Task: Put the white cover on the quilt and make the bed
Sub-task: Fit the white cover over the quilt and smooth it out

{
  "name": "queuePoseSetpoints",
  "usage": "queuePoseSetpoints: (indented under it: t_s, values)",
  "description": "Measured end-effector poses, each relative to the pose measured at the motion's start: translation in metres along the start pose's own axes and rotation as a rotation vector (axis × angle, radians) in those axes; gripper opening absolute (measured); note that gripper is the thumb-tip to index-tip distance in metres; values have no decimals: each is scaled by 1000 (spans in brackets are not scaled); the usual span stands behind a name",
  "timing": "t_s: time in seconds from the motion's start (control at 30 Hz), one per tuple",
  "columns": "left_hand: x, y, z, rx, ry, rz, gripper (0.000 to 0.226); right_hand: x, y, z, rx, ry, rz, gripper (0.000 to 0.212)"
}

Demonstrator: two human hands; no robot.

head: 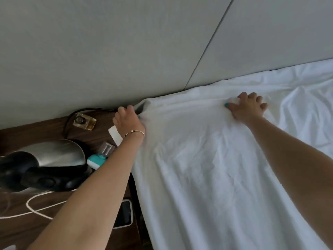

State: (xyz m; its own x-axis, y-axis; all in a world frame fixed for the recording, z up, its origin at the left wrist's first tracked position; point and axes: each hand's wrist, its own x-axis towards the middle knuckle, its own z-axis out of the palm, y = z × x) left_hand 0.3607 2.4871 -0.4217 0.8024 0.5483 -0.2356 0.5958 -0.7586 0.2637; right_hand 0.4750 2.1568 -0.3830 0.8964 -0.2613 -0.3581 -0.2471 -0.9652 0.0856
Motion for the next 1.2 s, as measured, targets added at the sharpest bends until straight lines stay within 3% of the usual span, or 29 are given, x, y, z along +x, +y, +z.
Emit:
queuePoseSetpoints:
  t_s: [0.1, 0.17, 0.23, 0.3, 0.37, 0.47, 0.6, 0.67, 0.77, 0.83, 0.93, 1.1, 1.2]
  values:
    - [-55, 40, -13, -273, 319, 322, 44, -29, -22, 7, 52, 261, -28, 61]
    - [-121, 57, -4, -306, 194, 593, 36, -65, -28, 9, 295, 389, -47, 57]
    - [-174, 58, 15, -69, -123, 709, 49, -115, -10, 29, 504, 359, 13, 50]
    - [-182, 49, 38, 189, -358, 723, 69, -181, 29, 66, 511, 190, 118, 52]
    - [-173, 51, 47, 280, -431, 713, 74, -244, 76, 101, 381, 39, 168, 58]
    - [-171, 61, 42, 377, -432, 701, 76, -308, 128, 129, 228, -77, 234, 58]
    - [-192, 67, 34, 491, -405, 648, 70, -380, 172, 146, 303, -163, 532, 58]
    - [-218, 68, 33, 438, -378, 666, 65, -423, 184, 158, 318, -182, 565, 60]
    - [-282, 47, 32, 370, -435, 933, 62, -499, 189, 179, 462, -116, 580, 60]
    - [-326, 15, 35, 357, -465, 1219, 60, -554, 184, 194, 601, 53, 603, 45]
    - [-384, -45, 36, 212, -560, 1602, 52, -639, 169, 218, 579, 225, 696, 25]
    - [-456, -140, 34, 119, -654, 2060, 36, -736, 161, 254, 421, 53, 433, 40]
    - [-479, -162, 35, 320, -669, 1998, 66, -752, 169, 272, 336, -51, 448, 61]
